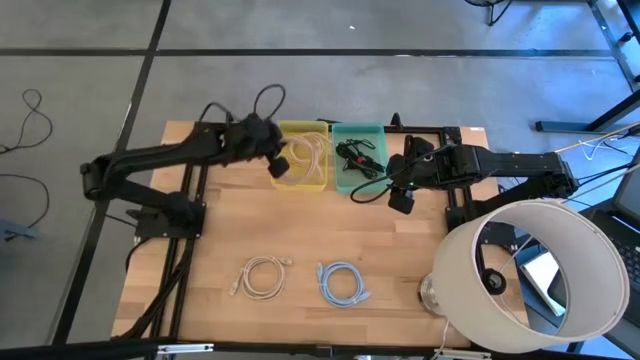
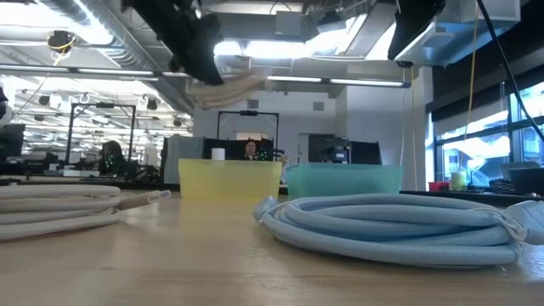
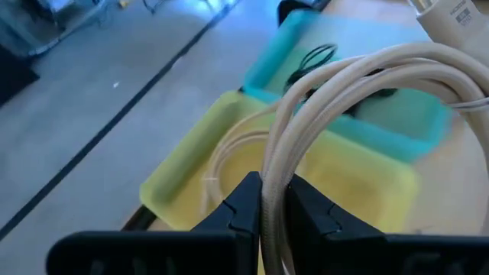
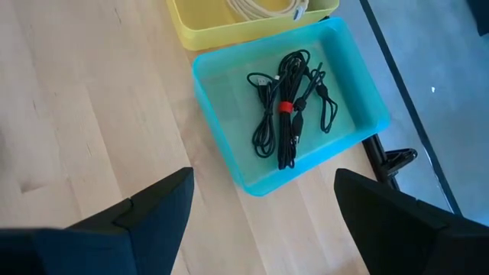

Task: Pick & Place USB Port
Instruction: Put the light brown HDMI cable into the yellow bin

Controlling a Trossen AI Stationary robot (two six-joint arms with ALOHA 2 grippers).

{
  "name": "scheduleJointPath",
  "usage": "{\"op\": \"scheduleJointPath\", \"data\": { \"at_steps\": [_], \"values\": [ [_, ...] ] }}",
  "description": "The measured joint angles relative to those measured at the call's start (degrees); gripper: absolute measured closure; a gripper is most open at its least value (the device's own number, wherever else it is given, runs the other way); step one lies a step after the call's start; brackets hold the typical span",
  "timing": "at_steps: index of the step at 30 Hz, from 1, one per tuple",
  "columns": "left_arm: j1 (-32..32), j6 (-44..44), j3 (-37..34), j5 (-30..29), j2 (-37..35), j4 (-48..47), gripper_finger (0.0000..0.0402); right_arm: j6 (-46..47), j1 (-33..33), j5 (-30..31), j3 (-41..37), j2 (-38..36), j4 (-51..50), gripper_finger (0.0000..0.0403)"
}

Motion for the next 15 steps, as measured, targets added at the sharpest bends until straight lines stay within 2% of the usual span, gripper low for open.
{"op": "scheduleJointPath", "data": {
  "at_steps": [7,15],
  "values": [
    [9.85,4.76,3.27,6.91,11.41,0.24,0.037,0.3,0.01,0.0,0.0,0.0,0.0,0.0082],
    [15.4,7.19,4.06,11.47,22.72,4.84,0.037,0.42,0.0,0.0,0.0,0.0,-0.03,0.0082]
  ]
}}
